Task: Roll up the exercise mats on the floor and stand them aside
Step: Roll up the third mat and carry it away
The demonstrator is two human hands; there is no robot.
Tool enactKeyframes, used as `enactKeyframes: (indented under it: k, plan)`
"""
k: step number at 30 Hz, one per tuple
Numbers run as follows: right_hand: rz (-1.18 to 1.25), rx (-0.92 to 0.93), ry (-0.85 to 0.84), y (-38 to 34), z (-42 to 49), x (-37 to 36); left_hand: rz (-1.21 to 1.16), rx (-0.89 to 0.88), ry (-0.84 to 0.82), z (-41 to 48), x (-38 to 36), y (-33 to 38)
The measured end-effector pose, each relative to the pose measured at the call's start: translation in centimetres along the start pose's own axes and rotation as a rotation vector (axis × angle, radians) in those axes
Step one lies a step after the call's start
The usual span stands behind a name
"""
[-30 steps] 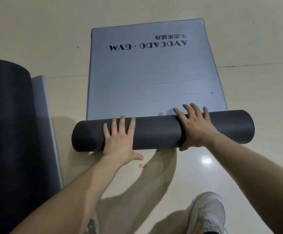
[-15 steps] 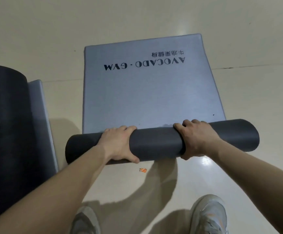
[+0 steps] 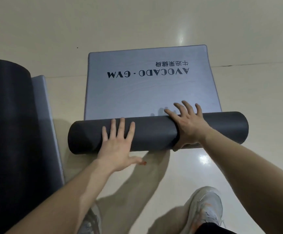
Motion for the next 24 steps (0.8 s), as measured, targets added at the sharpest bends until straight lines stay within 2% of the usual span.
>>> enactKeyframes:
  k: [2,5,9,12,14,16,20,24]
  plan:
    - [-0.008,-0.029,0.051,0.0,0.5,0.4,0.040,0.010,0.000,1.7,-0.6,-0.1]
    - [-0.045,-0.077,0.133,-1.2,-0.6,-1.2,-0.035,-0.019,0.086,6.8,2.9,-1.4]
    - [-0.121,-0.082,0.235,0.0,2.5,-0.5,-0.074,-0.081,0.087,9.8,5.0,-2.2]
    - [-0.152,-0.030,0.227,0.6,4.0,1.2,0.093,-0.067,0.167,9.1,4.9,-1.3]
    - [-0.152,-0.027,0.185,0.3,3.6,2.0,0.090,-0.055,0.165,8.9,5.2,-1.2]
    - [-0.123,0.002,0.111,-0.5,2.4,2.0,0.029,-0.052,0.066,8.3,4.5,-1.2]
    - [0.010,0.100,-0.048,-2.8,-2.3,-1.1,-0.088,-0.108,-0.257,3.3,0.0,-0.3]
    - [0.044,-0.061,0.127,-4.6,-7.8,-4.2,-0.217,-0.091,-0.395,3.1,0.0,-0.2]
Point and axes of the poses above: each hand's wrist, its own z-axis towards the middle knuckle, its own x-axis out of the back of the hand, y = z × x, the point moved 10 cm from there along z, towards the middle knuckle, and after that the axes turned 4 degrees about -z, right-handed, at the moved point
